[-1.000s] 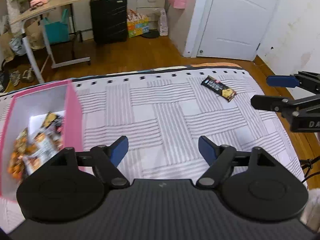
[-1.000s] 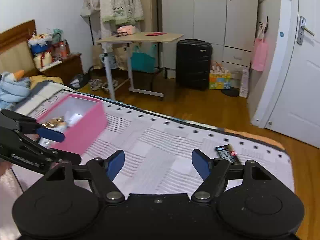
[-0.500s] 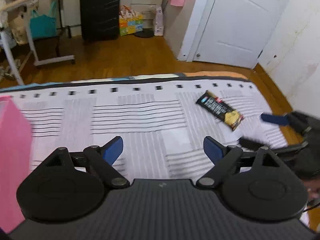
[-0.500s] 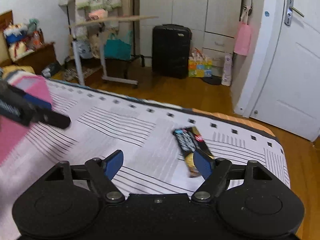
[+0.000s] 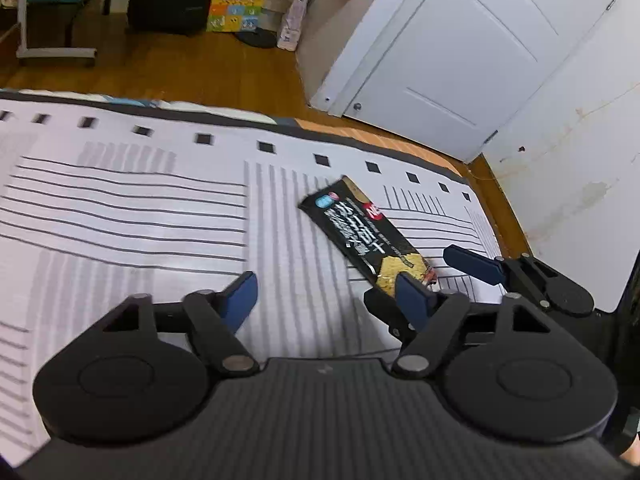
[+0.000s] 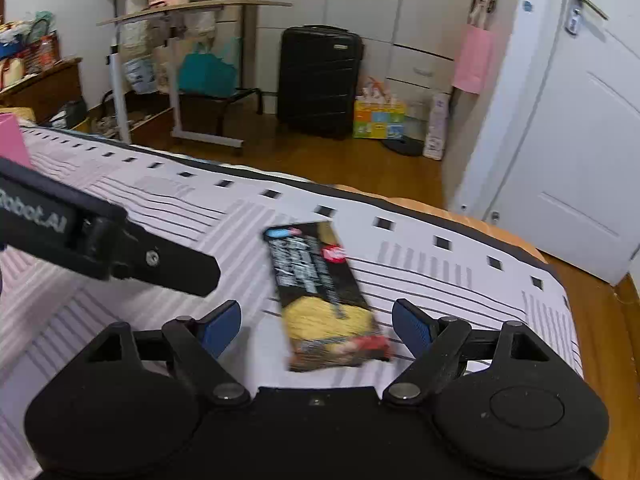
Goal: Organize snacks
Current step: 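Move the left tool to the black NB cracker packet and grip it, then lift the black cracker packet with the left tool over the pink box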
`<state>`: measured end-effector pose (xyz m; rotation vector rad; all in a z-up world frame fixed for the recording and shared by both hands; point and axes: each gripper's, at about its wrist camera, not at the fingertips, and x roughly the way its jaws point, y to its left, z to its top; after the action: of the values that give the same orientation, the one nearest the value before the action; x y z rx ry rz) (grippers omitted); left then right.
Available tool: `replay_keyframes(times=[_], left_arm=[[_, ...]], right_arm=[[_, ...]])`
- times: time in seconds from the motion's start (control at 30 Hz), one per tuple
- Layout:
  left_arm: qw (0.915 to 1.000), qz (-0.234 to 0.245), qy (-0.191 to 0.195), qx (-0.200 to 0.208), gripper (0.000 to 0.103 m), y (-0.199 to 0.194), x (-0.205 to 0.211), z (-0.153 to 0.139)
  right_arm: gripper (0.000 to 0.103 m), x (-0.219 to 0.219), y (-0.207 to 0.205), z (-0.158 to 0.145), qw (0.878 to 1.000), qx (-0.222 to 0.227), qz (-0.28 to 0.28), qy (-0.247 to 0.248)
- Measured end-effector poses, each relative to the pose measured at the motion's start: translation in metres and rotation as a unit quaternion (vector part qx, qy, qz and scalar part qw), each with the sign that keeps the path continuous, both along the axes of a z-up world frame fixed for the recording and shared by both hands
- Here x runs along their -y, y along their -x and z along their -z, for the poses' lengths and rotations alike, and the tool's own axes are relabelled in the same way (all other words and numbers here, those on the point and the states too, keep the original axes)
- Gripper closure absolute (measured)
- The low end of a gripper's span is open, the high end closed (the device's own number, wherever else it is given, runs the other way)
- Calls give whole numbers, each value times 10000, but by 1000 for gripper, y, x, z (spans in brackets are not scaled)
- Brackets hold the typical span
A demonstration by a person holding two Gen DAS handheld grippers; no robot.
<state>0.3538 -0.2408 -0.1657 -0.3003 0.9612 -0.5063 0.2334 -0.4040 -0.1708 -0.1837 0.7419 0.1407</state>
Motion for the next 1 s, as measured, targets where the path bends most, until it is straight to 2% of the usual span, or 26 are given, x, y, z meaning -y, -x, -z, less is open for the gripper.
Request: replay_keyframes(times=[0.1, 0.23, 0.27, 0.3, 0.37, 0.43, 0.5, 0.6, 0.8, 0.83, 0.9, 0.93, 1.0], left_arm=[[9999, 41, 150, -72, 44, -7, 13, 11], [9993, 122, 341, -111, 50, -13, 25, 20], [9992, 143, 366, -113, 54, -14, 28, 20], [9991, 160, 372, -123, 67, -14, 30, 21], [9990, 223, 321, -236, 80, -15, 31, 22], [9992, 234, 277, -180, 80, -13, 26, 19], [9989, 293, 307, -173, 82, -12, 21, 21], [9983, 302, 402, -292, 82, -15, 18, 27], [9972, 475, 462, -359, 82, -22, 20, 30], [9964, 605, 454, -375, 82, -21, 22, 30], [9964, 768, 259, -258, 82, -16, 28, 25], [9966, 796, 114, -150, 83, -12, 30, 22], [9966, 823, 11, -41, 82, -8, 32, 19]], right_arm=[[16, 14, -1, 12, 9989, -187, 176, -395], [15, 15, 5, 19, 9988, 54, 179, -453], [14, 13, 6, 18, 9987, 5, 137, -493], [14, 10, 9, 17, 9985, -99, -12, -538], [18, 1, 18, 10, 9954, -407, -589, -633], [19, -8, 31, 4, 9917, -569, -971, -619], [19, -20, 37, 5, 9923, -560, -1054, -323], [15, -28, 32, 8, 9957, -458, -791, -136], [14, -21, 21, 15, 9987, -56, 52, -508], [21, -24, 22, 15, 9989, 24, 82, -467], [27, -31, 24, 14, 9996, 112, 94, -261], [33, -30, 24, 13, 9995, 113, 121, -258], [36, -26, 25, 11, 9989, 73, 188, -428]])
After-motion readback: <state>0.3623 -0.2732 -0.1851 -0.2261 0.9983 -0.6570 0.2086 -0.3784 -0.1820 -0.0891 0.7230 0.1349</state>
